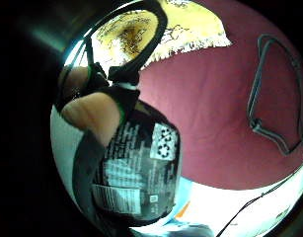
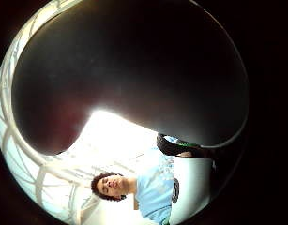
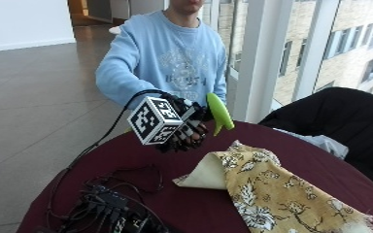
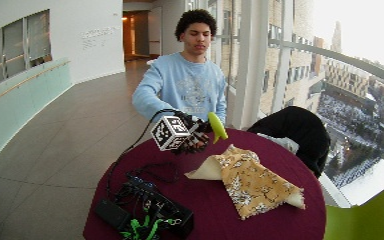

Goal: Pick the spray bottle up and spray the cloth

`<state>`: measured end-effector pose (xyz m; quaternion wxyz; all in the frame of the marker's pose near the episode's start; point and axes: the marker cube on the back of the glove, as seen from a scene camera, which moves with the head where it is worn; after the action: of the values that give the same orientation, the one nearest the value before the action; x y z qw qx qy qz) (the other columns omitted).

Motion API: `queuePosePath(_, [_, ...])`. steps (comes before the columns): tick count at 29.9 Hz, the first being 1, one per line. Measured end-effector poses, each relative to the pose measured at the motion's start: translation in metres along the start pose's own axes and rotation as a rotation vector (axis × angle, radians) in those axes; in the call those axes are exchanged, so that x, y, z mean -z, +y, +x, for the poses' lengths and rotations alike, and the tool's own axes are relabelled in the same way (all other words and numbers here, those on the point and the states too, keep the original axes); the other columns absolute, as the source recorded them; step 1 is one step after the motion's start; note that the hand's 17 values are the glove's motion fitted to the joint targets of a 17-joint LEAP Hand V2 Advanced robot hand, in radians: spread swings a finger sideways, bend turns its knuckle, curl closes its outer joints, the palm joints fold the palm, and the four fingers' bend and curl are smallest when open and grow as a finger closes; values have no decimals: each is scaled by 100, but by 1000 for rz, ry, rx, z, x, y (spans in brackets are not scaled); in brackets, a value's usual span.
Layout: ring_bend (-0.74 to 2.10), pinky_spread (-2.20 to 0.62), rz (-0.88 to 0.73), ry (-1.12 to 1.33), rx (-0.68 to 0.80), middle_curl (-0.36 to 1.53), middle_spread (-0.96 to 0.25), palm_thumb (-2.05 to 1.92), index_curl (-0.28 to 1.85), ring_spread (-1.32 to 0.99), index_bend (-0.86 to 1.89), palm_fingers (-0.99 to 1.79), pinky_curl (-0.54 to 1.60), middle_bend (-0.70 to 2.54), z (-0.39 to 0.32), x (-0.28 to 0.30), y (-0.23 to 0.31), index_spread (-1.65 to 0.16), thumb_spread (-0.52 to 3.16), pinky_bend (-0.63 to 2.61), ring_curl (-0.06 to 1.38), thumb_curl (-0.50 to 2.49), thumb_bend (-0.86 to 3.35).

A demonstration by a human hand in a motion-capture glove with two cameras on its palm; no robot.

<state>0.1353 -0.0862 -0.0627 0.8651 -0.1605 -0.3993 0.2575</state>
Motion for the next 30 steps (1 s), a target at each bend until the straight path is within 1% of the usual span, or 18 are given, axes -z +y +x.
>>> queuePosePath(30, [40,27,-2,26,-4,48,-9,90,44,-1,15,106,23,30,-14,-5,-4,-21,92,15,39,58,-2])
